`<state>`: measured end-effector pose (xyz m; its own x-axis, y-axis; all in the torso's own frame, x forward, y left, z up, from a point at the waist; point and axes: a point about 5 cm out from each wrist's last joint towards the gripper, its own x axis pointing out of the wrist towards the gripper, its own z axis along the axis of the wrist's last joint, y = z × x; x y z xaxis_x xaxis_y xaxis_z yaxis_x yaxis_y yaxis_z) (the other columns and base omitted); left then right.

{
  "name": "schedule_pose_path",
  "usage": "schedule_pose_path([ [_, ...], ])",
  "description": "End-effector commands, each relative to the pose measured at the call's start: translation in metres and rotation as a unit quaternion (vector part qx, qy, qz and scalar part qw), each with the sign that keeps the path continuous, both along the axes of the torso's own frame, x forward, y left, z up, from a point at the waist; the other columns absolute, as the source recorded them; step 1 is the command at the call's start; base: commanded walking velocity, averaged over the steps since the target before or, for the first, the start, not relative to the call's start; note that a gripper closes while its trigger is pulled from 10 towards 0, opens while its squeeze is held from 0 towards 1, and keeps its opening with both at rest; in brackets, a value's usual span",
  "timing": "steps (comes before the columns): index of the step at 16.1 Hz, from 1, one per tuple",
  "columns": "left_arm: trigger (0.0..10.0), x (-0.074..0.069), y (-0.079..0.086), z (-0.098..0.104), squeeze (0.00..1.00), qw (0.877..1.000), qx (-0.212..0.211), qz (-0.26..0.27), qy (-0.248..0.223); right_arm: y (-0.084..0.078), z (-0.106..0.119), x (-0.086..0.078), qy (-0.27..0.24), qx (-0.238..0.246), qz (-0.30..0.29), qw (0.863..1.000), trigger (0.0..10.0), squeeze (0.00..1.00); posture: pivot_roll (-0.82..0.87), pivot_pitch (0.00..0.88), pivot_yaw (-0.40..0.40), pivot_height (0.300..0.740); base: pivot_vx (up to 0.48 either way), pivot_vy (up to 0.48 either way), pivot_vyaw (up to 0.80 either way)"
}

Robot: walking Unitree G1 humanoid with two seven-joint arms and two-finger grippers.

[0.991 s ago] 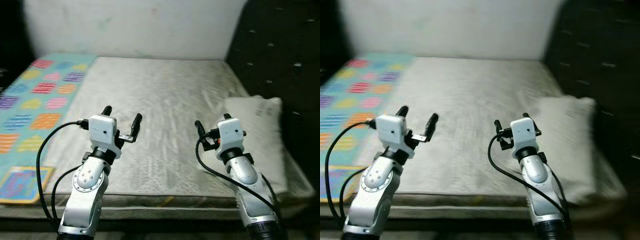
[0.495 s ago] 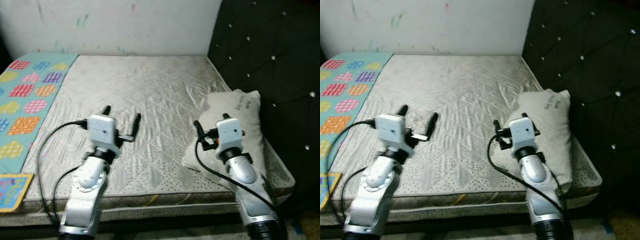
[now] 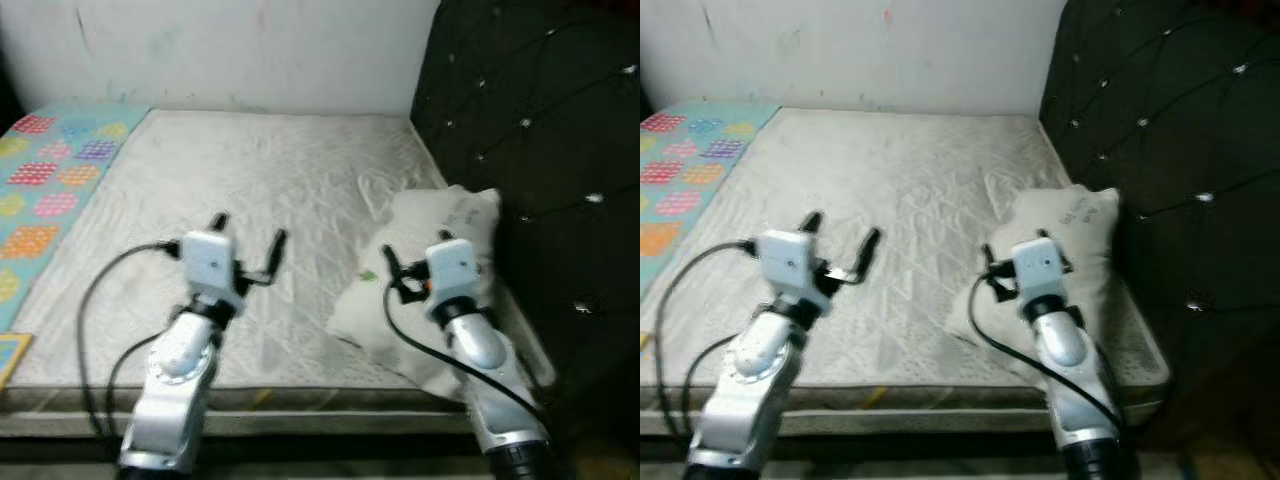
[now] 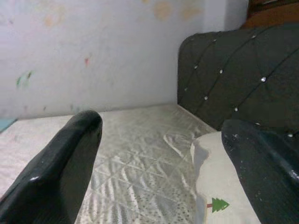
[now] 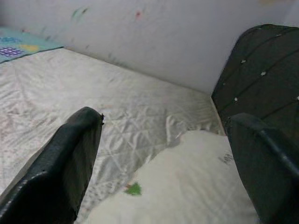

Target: Clean up the room

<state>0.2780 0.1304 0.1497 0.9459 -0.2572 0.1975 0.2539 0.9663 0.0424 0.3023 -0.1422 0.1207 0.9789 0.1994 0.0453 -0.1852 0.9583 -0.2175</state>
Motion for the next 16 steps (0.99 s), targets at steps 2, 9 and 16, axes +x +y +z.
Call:
schedule_pose_path([
  [2,10.0,0.0013,-0.0034,0.0046,0.0,1.0,-0.002,-0.005,-0.007,-0.0037,0.0058,0.0019,-0.011,-0.003,-0.002,1.0,10.0,0.0,-0.01,0.0,-0.034,0.74,0.0,-0.304,0.0],
  [9,10.0,-0.0002,-0.0051,0.0048,0.0,1.0,-0.01,-0.024,-0.016,-0.0023,0.006,0.004,-0.015,-0.007,-0.004,1.0,10.0,0.0,-0.01,0.0,-0.03,0.74,0.0,-0.172,0.0],
  [16,10.0,-0.0048,-0.0084,0.0061,0.0,0.998,-0.019,-0.053,-0.019,-0.0011,0.0063,0.0054,-0.017,-0.01,0.001,1.0,10.0,0.0,-0.01,0.0,-0.035,0.74,0.124,0.0,0.0],
])
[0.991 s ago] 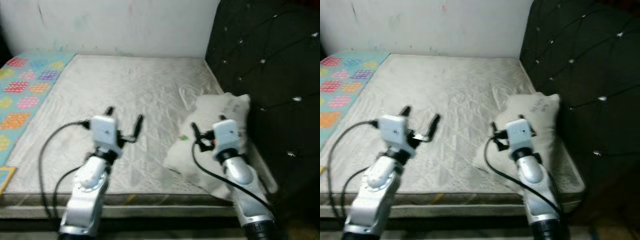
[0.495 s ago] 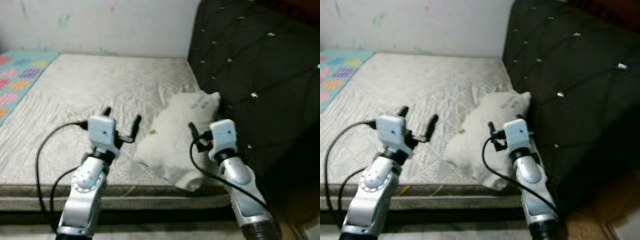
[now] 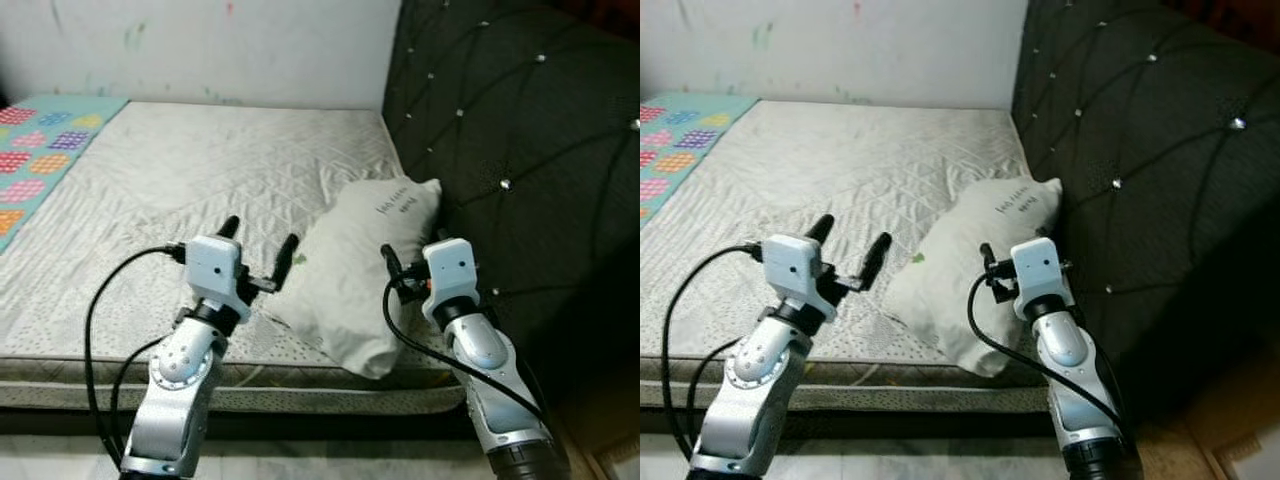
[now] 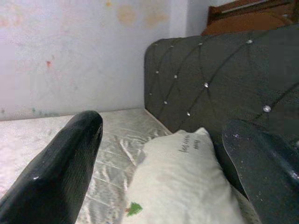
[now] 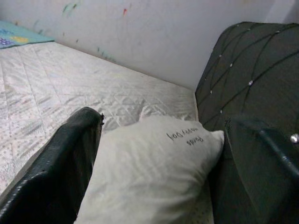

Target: Clean up the room

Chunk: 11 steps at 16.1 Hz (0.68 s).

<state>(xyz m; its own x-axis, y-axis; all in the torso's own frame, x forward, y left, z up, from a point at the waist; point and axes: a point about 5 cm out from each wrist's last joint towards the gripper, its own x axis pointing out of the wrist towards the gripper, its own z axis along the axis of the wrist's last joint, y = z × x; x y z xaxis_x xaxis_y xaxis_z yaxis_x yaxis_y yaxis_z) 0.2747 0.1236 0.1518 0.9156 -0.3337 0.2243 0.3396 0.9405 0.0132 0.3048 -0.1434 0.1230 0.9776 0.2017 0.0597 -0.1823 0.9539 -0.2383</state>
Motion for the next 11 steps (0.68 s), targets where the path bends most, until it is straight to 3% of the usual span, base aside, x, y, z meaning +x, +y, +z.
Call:
schedule_pose_path([
  [1,10.0,-0.0018,-0.0017,0.0041,0.0,1.0,-0.002,-0.009,-0.011,0.0002,0.004,0.0029,-0.007,0.0,0.0,1.0,10.0,0.0,-0.01,0.0,-0.035,0.74,0.36,0.0,0.0],
  [9,10.0,-0.0014,-0.002,0.0047,0.0,1.0,-0.002,-0.012,-0.012,-0.0006,0.0042,0.0038,-0.006,0.003,-0.001,1.0,10.0,0.0,-0.01,0.0,-0.034,0.74,0.449,0.0,0.0],
  [11,10.0,0.0004,-0.0008,0.0018,0.0,1.0,-0.002,0.005,0.002,-0.0008,0.0042,0.0039,-0.006,0.004,-0.002,1.0,10.0,0.0,-0.01,0.0,-0.034,0.74,0.142,0.0,0.0],
])
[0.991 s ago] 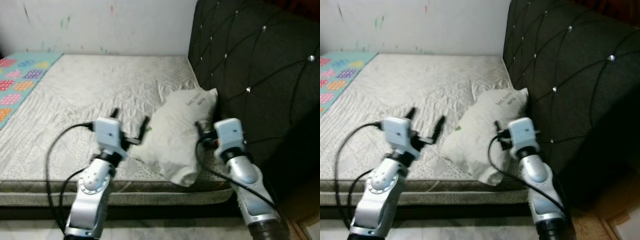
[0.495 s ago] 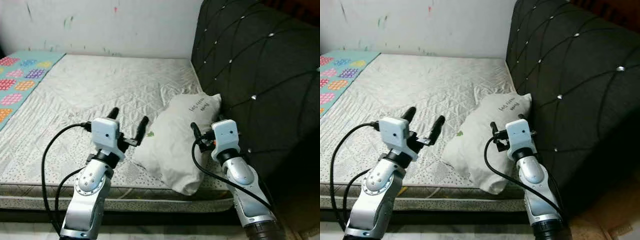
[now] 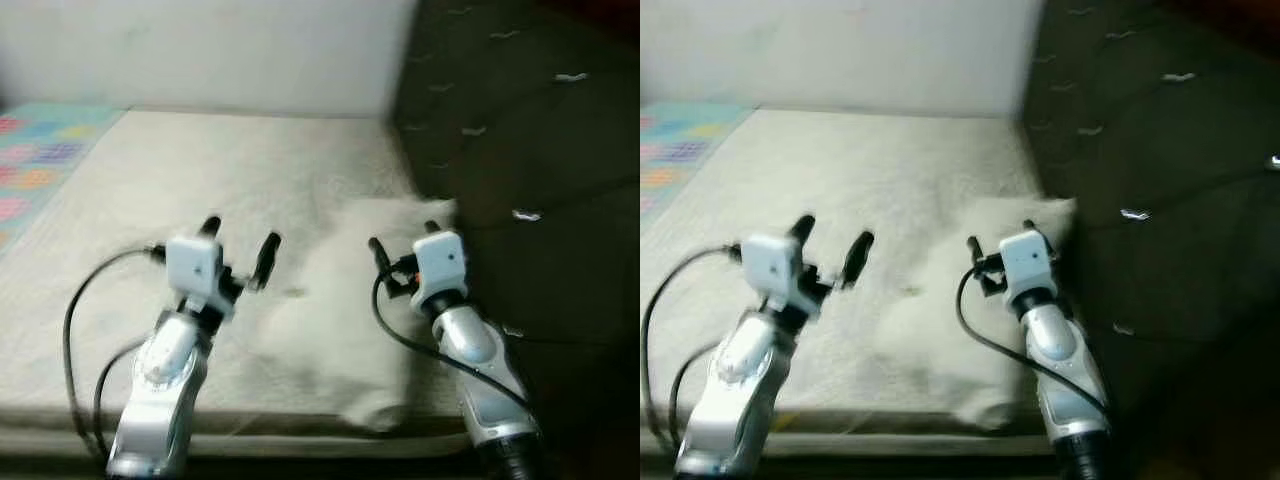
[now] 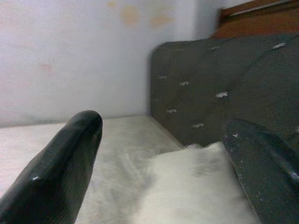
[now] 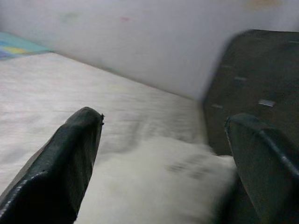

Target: Clean up the room

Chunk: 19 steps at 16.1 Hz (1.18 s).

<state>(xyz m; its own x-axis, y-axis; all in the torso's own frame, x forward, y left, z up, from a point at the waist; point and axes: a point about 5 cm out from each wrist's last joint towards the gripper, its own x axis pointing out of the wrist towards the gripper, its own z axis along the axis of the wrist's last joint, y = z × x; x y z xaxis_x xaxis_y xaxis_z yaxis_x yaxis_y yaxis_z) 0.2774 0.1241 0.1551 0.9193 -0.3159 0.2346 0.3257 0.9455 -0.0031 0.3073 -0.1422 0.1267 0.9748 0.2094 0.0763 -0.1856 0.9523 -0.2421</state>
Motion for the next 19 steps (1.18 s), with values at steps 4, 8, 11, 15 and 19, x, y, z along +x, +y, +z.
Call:
schedule_pose_path([
  [4,10.0,-0.0001,0.0023,-0.0035,0.0,1.0,0.009,0.019,0.012,-0.0025,-0.0003,0.0017,0.004,0.004,-0.007,1.0,10.0,0.0,-0.01,0.0,-0.036,0.74,0.0,0.0,0.0],
  [8,10.0,-0.0006,0.0013,-0.0035,0.0,1.0,0.011,0.023,0.012,-0.0027,-0.001,0.0015,0.004,0.002,-0.004,1.0,10.0,0.0,-0.01,0.0,-0.039,0.74,0.0,-0.064,0.0],
  [11,10.0,-0.0007,0.0009,-0.0035,0.0,1.0,0.011,0.021,0.011,-0.0024,-0.0015,0.001,0.005,0.001,-0.002,1.0,10.0,0.0,-0.01,0.0,-0.038,0.74,0.0,-0.375,0.0],
  [15,10.0,-0.0003,0.0004,-0.0029,0.0,1.0,0.011,0.02,0.01,-0.0022,-0.0016,0.0011,0.005,0.001,-0.001,1.0,10.0,0.0,-0.01,0.0,-0.038,0.74,0.0,-0.48,0.0],
  [19,10.0,0.0004,0.0008,-0.0019,0.0,1.0,0.004,0.021,0.009,-0.0016,-0.0013,0.002,0.005,0.004,0.002,1.0,10.0,0.0,-0.01,0.0,-0.037,0.74,0.0,0.0,0.0],
])
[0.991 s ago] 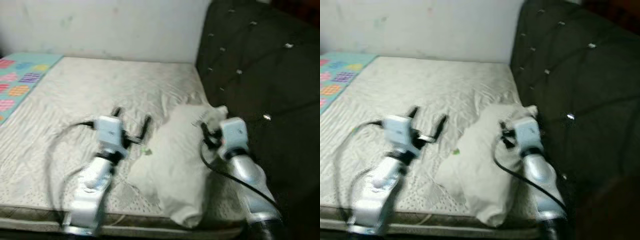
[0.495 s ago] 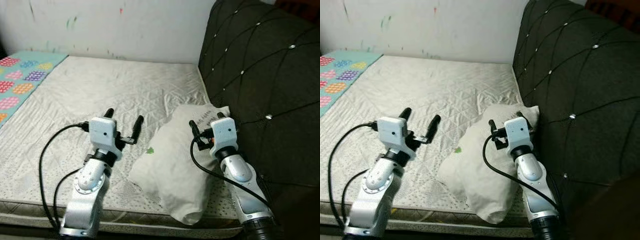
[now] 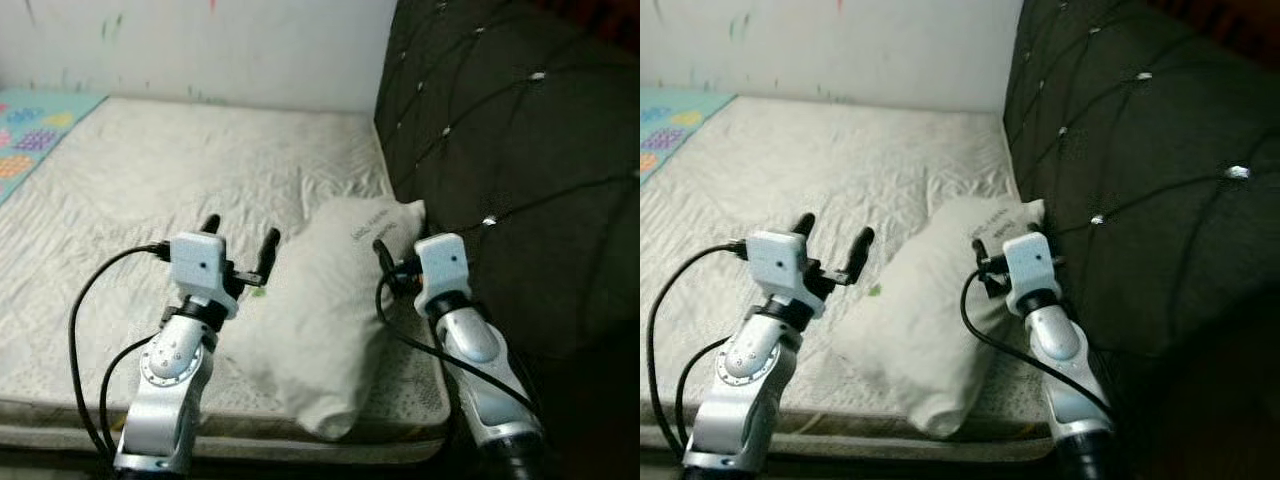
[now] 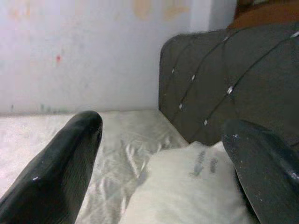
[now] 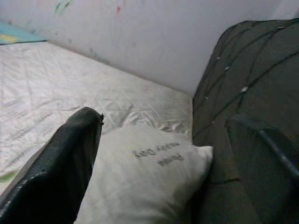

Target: Clean up the room

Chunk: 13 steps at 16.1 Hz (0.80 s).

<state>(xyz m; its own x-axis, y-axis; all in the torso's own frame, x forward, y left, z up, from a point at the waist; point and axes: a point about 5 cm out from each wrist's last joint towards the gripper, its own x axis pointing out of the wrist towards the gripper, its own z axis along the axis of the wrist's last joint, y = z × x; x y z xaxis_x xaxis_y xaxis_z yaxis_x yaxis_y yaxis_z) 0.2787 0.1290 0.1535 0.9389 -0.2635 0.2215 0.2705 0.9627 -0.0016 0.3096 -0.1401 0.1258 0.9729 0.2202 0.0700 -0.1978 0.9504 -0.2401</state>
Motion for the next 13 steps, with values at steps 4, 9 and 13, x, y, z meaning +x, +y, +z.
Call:
schedule_pose_path([
  [4,10.0,-0.002,-0.004,0.0,0.0,1.0,-0.001,-0.005,0.003,-0.001,0.0,-0.001,0.0,-0.013,0.007,1.0,10.0,0.0,0.0,0.0,-0.039,0.74,0.0,0.0,0.2],
  [9,10.0,-0.007,-0.004,-0.001,0.0,1.0,-0.005,-0.001,0.006,-0.006,0.002,0.0,0.008,0.004,0.0,1.0,10.0,0.0,0.01,0.0,-0.046,0.74,0.0,0.0,0.46],
  [13,10.0,-0.014,0.003,-0.008,0.0,1.0,-0.004,0.022,0.02,-0.011,0.0,-0.001,0.027,0.042,-0.025,0.998,10.0,0.0,0.02,0.003,-0.075,0.74,0.0,0.0,0.0],
])
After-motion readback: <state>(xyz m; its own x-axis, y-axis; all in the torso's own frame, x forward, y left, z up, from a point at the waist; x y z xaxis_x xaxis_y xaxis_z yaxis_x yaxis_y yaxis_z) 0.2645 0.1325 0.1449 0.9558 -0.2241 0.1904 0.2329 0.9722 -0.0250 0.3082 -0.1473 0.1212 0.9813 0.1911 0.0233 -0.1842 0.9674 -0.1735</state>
